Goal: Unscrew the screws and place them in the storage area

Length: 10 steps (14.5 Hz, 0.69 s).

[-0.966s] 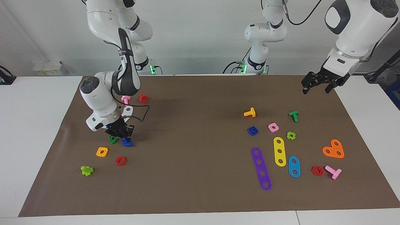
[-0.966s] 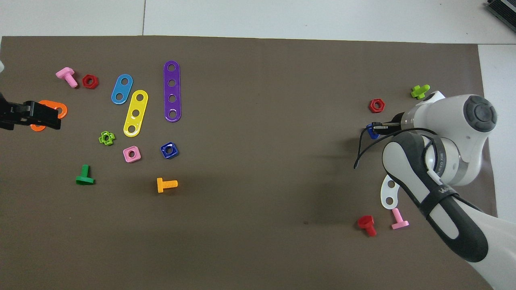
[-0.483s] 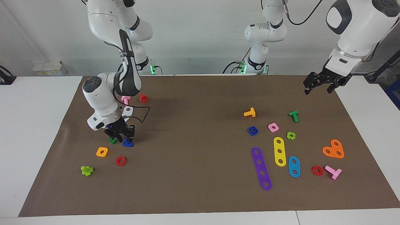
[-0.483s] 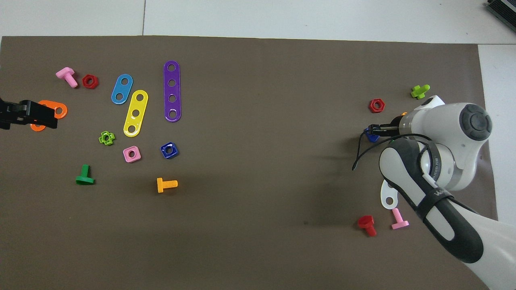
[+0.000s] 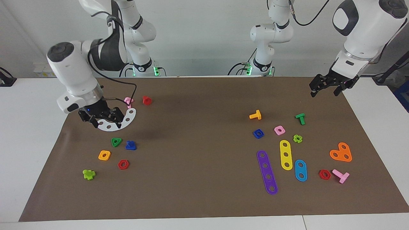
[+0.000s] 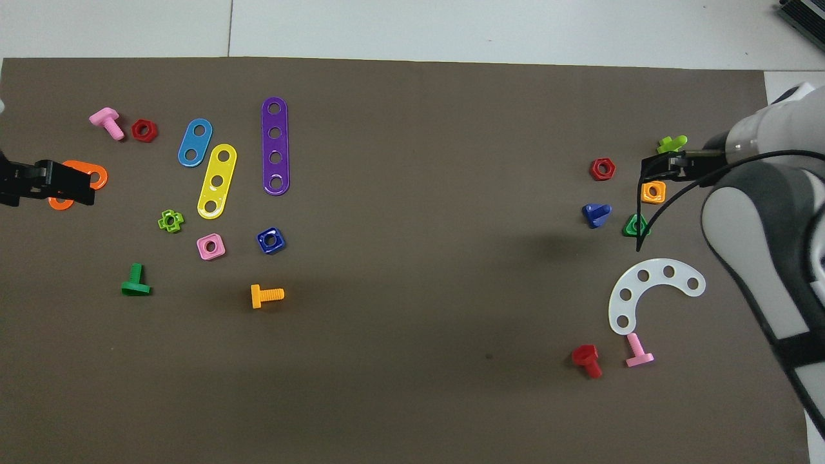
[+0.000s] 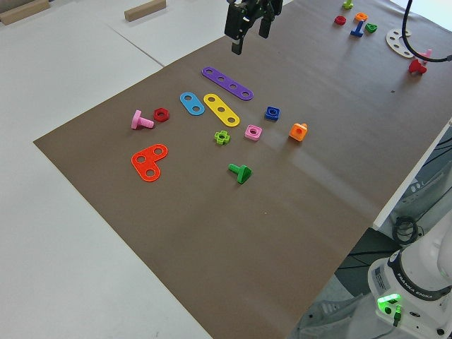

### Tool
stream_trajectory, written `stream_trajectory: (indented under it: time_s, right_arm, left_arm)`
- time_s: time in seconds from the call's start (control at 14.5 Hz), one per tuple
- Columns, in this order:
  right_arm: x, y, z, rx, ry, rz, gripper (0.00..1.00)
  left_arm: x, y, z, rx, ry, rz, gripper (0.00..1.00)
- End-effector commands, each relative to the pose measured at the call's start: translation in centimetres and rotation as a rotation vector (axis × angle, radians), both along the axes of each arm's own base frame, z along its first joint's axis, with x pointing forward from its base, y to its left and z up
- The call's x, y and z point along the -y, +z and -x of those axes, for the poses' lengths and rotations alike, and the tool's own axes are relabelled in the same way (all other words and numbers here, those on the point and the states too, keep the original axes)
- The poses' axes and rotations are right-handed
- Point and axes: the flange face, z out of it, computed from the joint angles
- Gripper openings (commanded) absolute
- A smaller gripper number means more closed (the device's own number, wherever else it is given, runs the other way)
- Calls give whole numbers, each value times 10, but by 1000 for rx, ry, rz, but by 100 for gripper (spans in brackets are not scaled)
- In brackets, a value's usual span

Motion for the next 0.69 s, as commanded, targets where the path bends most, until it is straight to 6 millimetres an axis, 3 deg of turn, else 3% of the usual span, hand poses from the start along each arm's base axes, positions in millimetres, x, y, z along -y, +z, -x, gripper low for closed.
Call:
stream_trajectory:
  time_s: [0.0,0.21,0.41,0.62]
  right_arm:
    - [13,39,32,-32,-62,0,100]
    - [56,41,69,-119,-60,-10,100]
    - [63,55,80,-130,-30,-6,100]
    - [54,94,78,-109,-11,19,100]
  left_arm:
    - [4,3,9,13,0,-14,100]
    - [4,4,8,27,-4,-14,100]
    - [5,3,8,25,-10,-12,100]
    - [4,2,8,22,-11,-11,100]
